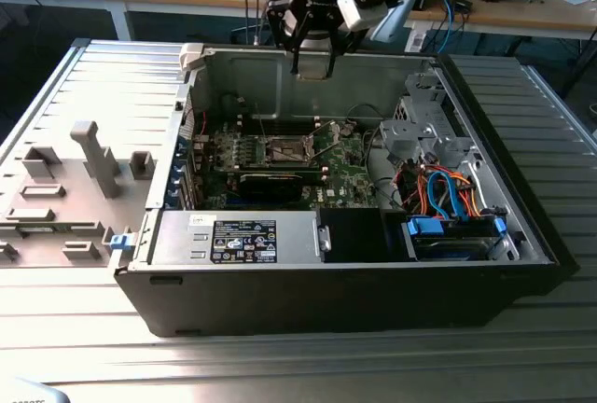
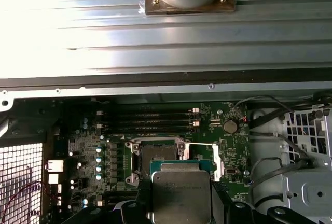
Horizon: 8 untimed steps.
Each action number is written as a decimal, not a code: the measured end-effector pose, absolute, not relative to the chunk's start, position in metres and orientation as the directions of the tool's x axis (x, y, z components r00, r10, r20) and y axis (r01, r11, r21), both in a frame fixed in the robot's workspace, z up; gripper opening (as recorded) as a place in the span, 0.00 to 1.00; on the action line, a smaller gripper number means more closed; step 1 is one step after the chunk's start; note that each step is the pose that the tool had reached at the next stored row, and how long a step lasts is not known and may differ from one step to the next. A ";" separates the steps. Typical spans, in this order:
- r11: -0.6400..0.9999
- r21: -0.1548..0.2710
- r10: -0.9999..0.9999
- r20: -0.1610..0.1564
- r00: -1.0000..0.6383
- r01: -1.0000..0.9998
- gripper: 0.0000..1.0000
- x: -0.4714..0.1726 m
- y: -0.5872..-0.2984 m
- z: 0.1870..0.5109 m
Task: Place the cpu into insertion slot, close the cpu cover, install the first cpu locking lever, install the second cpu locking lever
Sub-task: 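Place the cpu into insertion slot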
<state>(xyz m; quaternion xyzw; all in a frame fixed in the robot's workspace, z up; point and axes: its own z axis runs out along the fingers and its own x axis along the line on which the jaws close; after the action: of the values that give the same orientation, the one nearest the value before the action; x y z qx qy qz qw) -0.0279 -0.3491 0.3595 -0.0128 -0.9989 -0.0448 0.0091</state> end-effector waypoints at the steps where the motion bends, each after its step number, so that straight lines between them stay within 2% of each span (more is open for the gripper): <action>1: 0.996 0.089 0.025 0.019 -1.000 0.026 0.54 -0.028 -0.349 0.359; 8: 0.996 0.089 0.025 0.019 -1.000 0.026 0.54 -0.028 -0.349 0.356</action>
<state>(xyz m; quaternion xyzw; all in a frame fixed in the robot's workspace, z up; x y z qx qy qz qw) -0.0280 -0.3491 0.3562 -0.0128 -0.9989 -0.0449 0.0091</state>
